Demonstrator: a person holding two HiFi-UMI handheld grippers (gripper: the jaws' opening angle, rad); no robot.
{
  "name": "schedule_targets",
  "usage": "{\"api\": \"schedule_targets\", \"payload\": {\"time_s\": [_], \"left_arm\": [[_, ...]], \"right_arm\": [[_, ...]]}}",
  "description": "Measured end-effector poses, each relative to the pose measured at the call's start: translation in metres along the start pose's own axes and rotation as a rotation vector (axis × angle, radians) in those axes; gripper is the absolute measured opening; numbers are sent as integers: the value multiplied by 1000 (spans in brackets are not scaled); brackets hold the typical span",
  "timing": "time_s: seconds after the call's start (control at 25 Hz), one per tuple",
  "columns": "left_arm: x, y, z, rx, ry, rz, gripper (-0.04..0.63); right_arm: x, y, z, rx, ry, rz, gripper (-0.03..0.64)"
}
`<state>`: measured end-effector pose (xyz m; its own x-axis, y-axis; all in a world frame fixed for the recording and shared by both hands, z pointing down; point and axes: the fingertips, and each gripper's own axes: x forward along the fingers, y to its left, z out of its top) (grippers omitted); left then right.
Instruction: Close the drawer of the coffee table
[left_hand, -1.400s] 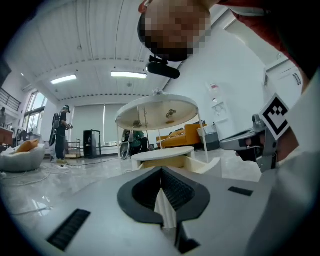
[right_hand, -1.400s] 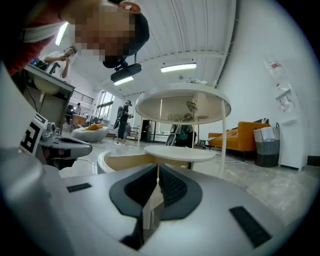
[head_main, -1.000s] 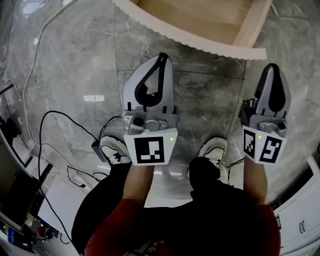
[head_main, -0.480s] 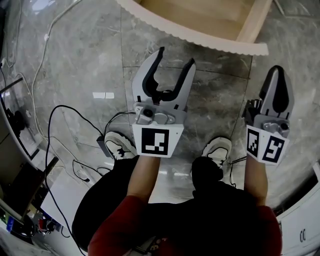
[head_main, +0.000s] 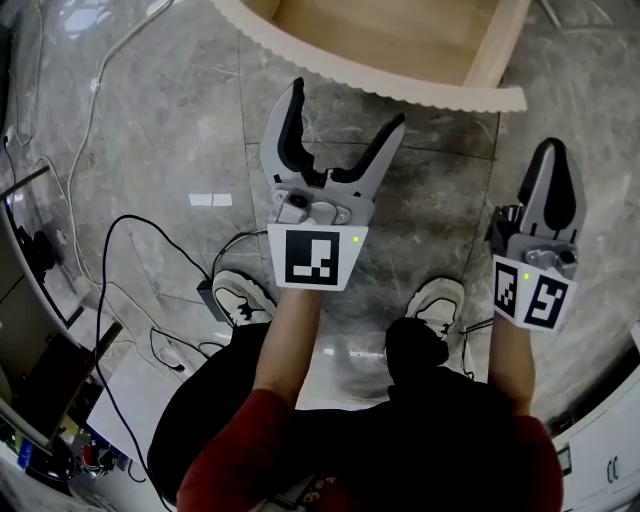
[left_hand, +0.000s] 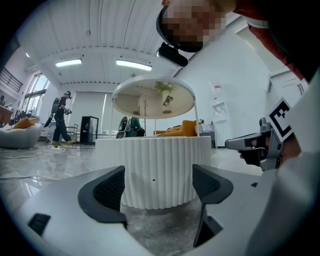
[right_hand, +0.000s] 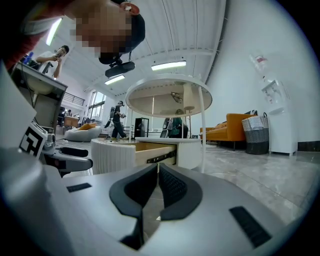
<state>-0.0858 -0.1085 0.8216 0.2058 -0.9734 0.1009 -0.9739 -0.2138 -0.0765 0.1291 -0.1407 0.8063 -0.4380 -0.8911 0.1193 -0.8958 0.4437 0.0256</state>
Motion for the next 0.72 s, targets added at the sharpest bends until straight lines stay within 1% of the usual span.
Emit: {"api": "schedule_targets", "payload": {"time_s": [0.32,0.48,0.56,0.72], "left_arm": [[17,5,-1,4,-13,-12,417],[25,6,-3,12,-14,-18,417],[31,6,-4,19,-8,-23,417],[43,7,-7,-8,27,-24,416]], "right_arm": [[0,-1,-9,1,12,-5,26],[-3,6,-18,6,26,8,26],[-5,9,-21,11,27,11,26],[-10,14,-28,26,49,23,26]]}}
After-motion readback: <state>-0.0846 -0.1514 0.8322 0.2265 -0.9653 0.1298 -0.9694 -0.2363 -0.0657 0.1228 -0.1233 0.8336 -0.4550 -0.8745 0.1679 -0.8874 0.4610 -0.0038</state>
